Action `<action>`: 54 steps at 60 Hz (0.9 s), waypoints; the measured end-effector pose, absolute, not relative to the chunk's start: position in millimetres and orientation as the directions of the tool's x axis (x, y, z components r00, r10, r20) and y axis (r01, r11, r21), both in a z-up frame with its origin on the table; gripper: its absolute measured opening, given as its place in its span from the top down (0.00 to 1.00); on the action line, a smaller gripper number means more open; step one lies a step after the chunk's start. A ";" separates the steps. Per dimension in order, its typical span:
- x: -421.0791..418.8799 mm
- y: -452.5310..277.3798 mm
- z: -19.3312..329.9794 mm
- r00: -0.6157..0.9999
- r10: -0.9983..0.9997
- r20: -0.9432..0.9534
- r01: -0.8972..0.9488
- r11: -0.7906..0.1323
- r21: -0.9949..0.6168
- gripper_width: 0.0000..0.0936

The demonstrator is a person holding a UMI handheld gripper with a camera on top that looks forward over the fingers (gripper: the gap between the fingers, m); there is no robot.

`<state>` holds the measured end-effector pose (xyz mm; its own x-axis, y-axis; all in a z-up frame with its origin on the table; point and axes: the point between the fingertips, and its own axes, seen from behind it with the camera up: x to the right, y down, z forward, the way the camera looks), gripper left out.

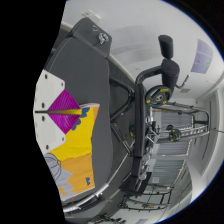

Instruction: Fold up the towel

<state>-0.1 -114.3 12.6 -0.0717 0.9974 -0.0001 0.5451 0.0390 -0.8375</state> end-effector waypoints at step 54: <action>-11.1 129.2 23.9 0.160 0.985 0.067 0.513 -0.024 -0.858 0.34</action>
<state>-11.1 129.2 23.9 0.1598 0.9848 0.0674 0.5125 -0.0245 -0.8583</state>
